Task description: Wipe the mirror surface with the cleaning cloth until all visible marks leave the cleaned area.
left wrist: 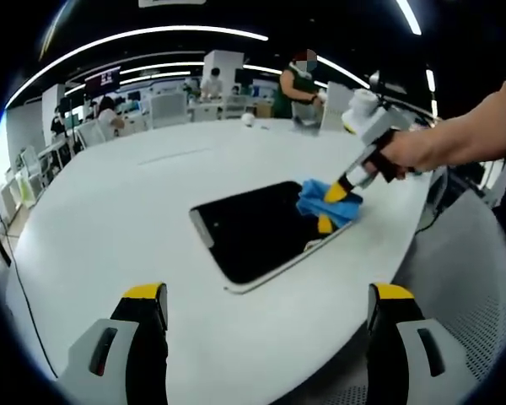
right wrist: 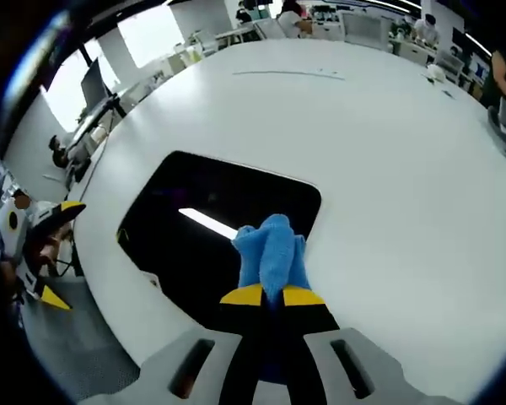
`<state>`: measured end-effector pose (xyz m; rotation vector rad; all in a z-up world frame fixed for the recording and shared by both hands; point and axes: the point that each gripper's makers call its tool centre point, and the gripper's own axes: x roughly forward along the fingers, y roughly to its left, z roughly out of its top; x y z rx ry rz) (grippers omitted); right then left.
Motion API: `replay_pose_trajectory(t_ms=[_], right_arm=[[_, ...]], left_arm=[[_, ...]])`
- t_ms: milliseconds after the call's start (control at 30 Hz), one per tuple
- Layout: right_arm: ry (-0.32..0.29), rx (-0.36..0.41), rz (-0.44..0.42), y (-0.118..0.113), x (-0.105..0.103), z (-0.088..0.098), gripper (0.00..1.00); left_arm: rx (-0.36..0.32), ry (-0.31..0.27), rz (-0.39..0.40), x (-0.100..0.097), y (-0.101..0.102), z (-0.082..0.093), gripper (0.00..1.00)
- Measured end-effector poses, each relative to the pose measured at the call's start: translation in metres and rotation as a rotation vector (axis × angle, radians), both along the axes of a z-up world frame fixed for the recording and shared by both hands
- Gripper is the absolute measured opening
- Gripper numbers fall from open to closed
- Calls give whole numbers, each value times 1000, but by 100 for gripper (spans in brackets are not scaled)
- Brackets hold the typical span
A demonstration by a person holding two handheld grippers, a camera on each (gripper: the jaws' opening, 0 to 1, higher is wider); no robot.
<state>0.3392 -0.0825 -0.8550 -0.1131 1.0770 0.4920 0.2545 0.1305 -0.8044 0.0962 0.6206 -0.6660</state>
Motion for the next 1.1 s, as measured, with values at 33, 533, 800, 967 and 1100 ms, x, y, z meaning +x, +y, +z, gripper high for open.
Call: replay_pose_trajectory(t_ms=[33, 533, 800, 967, 1100], right_arm=[[-10, 1, 6, 0, 0, 0, 0], [26, 3, 77, 5, -17, 0, 0], [65, 22, 103, 3, -18, 0, 0], [53, 10, 91, 5, -18, 0, 0], [64, 21, 55, 4, -19, 0, 0]], left_arm=[[-1, 0, 7, 1, 1, 0, 99], [2, -52, 3, 5, 0, 7, 99], [-14, -92, 53, 8, 10, 13, 99], [-1, -94, 28, 7, 6, 13, 99], [16, -74, 18, 5, 7, 8, 99]])
